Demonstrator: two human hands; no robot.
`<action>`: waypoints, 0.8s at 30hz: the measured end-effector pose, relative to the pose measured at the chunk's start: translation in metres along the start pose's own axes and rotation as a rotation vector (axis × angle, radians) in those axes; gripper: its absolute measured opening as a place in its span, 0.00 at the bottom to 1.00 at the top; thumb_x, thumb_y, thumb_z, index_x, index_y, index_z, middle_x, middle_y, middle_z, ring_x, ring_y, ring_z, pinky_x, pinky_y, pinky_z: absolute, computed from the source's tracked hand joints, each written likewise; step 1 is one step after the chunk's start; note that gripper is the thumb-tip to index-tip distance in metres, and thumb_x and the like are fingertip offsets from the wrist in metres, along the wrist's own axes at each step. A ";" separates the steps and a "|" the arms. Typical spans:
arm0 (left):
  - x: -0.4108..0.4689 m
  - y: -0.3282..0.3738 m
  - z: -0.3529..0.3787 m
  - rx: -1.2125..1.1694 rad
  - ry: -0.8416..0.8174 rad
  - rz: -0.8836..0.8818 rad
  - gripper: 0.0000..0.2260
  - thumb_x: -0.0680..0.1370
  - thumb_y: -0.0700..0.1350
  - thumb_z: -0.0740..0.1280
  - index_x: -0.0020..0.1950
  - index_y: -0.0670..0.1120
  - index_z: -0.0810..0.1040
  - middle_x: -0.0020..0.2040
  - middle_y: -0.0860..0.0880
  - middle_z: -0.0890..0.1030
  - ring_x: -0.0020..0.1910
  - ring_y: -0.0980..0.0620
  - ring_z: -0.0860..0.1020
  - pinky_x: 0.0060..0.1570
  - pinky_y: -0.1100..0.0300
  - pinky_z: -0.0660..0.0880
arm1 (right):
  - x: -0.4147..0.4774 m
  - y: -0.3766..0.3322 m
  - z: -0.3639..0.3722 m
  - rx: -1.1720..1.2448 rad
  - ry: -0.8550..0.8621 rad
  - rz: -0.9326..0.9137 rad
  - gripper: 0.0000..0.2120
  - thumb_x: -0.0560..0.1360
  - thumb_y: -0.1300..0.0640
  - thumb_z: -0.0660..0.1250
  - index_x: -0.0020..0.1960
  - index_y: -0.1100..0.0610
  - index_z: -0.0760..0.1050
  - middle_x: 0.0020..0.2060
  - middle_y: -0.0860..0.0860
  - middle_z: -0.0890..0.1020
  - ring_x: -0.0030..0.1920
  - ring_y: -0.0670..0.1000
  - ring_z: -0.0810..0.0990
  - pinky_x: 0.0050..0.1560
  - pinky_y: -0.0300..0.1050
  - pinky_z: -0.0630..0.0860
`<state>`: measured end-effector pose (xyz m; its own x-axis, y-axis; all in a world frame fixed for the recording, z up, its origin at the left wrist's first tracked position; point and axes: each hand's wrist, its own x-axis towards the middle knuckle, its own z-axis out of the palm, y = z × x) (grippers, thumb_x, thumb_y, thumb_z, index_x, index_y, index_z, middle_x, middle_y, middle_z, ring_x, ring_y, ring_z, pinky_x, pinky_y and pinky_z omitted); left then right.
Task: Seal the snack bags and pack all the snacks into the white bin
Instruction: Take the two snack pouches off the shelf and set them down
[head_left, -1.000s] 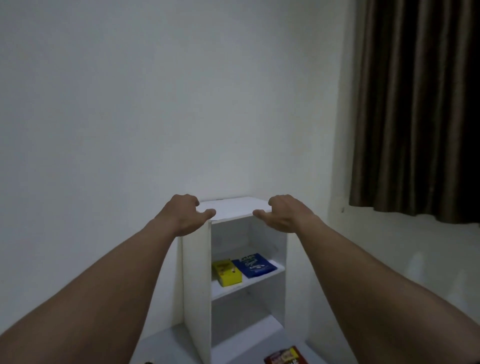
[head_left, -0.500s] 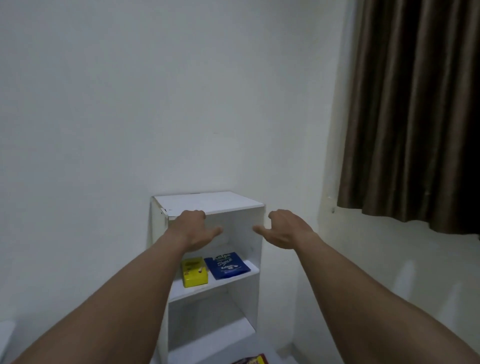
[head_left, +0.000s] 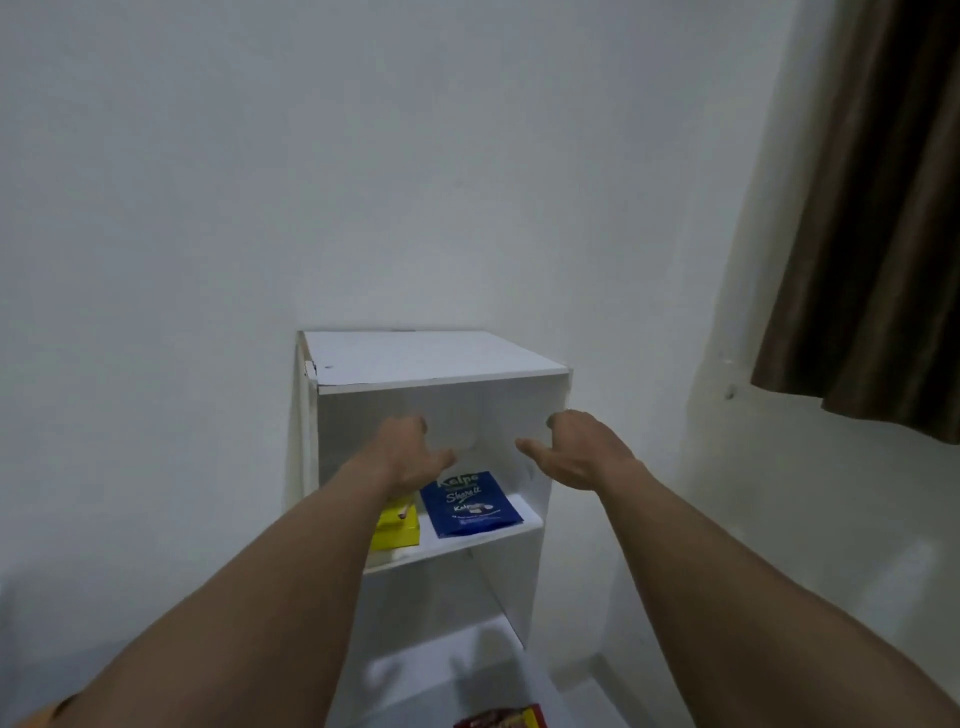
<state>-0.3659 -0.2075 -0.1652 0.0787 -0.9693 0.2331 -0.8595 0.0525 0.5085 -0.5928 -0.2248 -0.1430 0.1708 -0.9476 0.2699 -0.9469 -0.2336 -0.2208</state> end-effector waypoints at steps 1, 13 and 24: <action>0.008 -0.004 0.005 -0.006 -0.006 -0.014 0.29 0.75 0.59 0.68 0.69 0.42 0.72 0.65 0.42 0.76 0.60 0.44 0.76 0.57 0.51 0.75 | 0.010 0.001 0.009 -0.001 -0.003 -0.009 0.29 0.76 0.34 0.60 0.62 0.57 0.75 0.58 0.54 0.80 0.52 0.54 0.79 0.54 0.51 0.78; 0.090 -0.053 0.071 0.116 -0.084 -0.187 0.26 0.75 0.63 0.64 0.64 0.47 0.74 0.62 0.46 0.78 0.55 0.47 0.77 0.53 0.55 0.76 | 0.121 0.024 0.119 0.079 -0.207 -0.150 0.25 0.79 0.41 0.60 0.59 0.62 0.76 0.57 0.58 0.79 0.52 0.57 0.78 0.51 0.47 0.77; 0.147 -0.109 0.117 0.174 -0.102 -0.451 0.37 0.75 0.64 0.65 0.79 0.51 0.58 0.78 0.48 0.61 0.75 0.45 0.63 0.72 0.50 0.65 | 0.218 0.038 0.214 0.015 -0.454 -0.260 0.30 0.79 0.43 0.61 0.74 0.58 0.63 0.70 0.56 0.69 0.66 0.57 0.71 0.64 0.48 0.72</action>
<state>-0.3202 -0.3839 -0.2836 0.4198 -0.9053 -0.0651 -0.8236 -0.4101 0.3918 -0.5330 -0.4872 -0.2934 0.5041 -0.8559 -0.1155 -0.8539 -0.4739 -0.2151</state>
